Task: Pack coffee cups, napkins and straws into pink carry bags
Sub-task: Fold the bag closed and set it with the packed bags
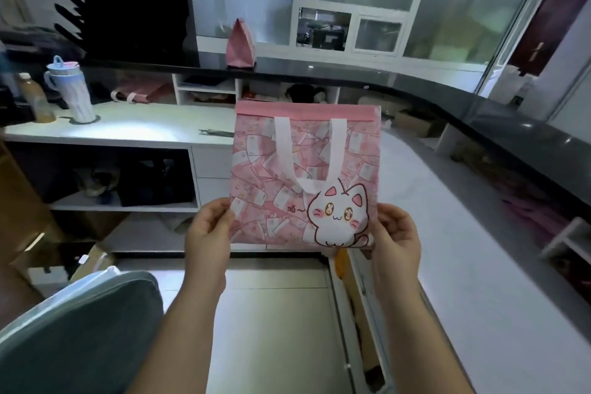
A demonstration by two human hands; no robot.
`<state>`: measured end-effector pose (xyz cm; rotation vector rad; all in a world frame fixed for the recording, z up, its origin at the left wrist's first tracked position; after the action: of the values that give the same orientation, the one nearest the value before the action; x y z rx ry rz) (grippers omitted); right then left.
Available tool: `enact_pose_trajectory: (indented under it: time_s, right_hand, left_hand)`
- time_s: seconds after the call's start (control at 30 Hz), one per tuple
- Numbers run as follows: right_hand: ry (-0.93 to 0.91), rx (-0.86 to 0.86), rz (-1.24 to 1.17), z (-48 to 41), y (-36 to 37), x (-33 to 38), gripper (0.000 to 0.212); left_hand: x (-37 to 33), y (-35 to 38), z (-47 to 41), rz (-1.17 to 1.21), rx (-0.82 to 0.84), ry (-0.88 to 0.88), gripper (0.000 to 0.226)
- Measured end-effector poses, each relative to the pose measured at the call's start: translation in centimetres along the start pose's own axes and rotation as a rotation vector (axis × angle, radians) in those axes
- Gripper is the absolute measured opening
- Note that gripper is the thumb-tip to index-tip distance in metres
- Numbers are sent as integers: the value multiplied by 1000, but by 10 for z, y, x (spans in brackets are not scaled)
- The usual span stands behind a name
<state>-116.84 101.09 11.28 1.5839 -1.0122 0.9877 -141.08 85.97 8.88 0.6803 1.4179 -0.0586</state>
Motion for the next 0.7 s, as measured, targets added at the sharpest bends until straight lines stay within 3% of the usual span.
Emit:
enact_pose_trajectory:
  time_s: [0.23,0.7]
  right_hand:
    - [-18,-63,-15,-114,54,-58,15]
    - [48,104,-38,-438,204,-169,19]
  left_hand:
    - [53,41,-129,26,79,-146,21]
    - [82,181,-418,-4,-19,0,21]
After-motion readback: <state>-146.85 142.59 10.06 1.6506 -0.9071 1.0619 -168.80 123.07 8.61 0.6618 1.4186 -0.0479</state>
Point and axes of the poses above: each hand's wrist, its own z-axis away from the middle knuckle, its own y-axis out of the palm, x = y × z, the point moved 5 cm from there along -z, towards the middle knuckle, and after that the axes turned 5 degrees about z, right-handed, at the moved point
